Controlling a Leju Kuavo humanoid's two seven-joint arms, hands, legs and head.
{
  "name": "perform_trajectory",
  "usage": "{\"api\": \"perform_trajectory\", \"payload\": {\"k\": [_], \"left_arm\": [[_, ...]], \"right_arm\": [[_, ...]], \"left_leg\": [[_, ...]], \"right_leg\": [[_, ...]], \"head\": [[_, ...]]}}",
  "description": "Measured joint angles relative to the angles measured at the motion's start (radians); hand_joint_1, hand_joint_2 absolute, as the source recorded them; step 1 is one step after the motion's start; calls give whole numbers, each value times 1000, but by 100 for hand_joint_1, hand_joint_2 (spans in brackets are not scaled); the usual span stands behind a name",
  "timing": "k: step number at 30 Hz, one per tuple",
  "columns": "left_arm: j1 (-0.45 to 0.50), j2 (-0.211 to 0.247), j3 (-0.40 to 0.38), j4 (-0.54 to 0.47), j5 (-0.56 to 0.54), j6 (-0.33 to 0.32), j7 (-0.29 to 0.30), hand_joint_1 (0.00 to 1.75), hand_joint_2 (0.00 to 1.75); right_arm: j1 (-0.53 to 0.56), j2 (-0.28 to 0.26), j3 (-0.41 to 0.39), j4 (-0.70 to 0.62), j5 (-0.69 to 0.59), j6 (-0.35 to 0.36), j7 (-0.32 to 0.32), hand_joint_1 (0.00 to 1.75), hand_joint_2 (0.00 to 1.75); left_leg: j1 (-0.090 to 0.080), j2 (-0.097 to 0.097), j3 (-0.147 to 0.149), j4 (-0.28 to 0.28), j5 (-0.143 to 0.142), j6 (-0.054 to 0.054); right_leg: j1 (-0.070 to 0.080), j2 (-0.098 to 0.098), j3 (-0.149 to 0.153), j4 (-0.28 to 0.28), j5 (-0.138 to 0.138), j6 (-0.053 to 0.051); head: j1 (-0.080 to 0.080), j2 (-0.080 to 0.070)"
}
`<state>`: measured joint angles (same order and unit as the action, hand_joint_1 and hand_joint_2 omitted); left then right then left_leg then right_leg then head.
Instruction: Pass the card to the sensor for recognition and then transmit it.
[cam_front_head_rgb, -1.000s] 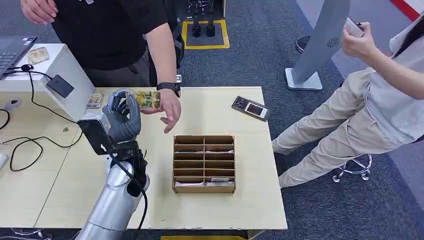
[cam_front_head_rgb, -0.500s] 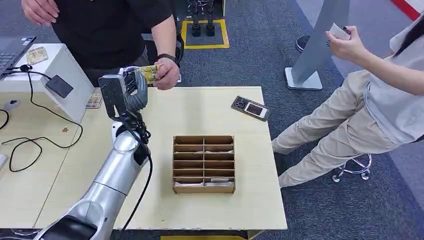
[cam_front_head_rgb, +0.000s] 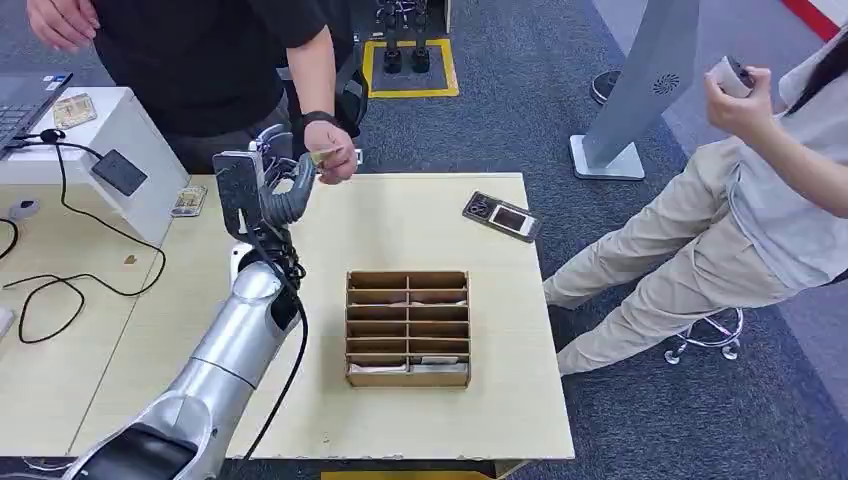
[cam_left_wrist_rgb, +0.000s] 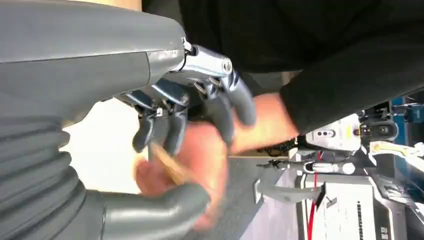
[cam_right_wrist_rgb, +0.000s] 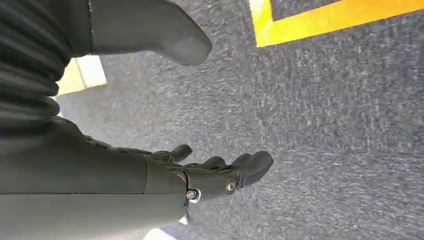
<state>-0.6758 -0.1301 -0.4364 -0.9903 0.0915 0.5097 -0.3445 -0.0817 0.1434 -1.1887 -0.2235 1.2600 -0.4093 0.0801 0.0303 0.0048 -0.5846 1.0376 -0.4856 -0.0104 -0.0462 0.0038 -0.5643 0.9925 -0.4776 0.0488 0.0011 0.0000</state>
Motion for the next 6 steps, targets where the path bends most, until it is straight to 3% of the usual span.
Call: {"api": "perform_trajectory", "payload": {"k": [1,3,4,6], "left_arm": [[5,-1,0,0,10,-10,0,0,0],[20,-2,0,-5,33,-34,-3,0,0],[33,-2,0,-16,46,-43,-7,0,175],[65,-2,0,-55,72,-56,-16,0,175]], "right_arm": [[0,0,3,0,0,0,6,0,175],[0,0,6,0,-1,-2,11,0,175],[1,0,6,0,-4,-3,11,0,175],[2,-1,6,0,-5,-6,13,0,175]], "left_leg": [[0,0,0,0,0,0],[0,0,0,0,0,0],[0,0,0,0,0,0],[0,0,0,0,0,0]], "right_leg": [[0,0,0,0,0,0],[0,0,0,0,0,0],[0,0,0,0,0,0],[0,0,0,0,0,0]], "head": [[0,0],[0,0],[0,0],[0,0]]}}
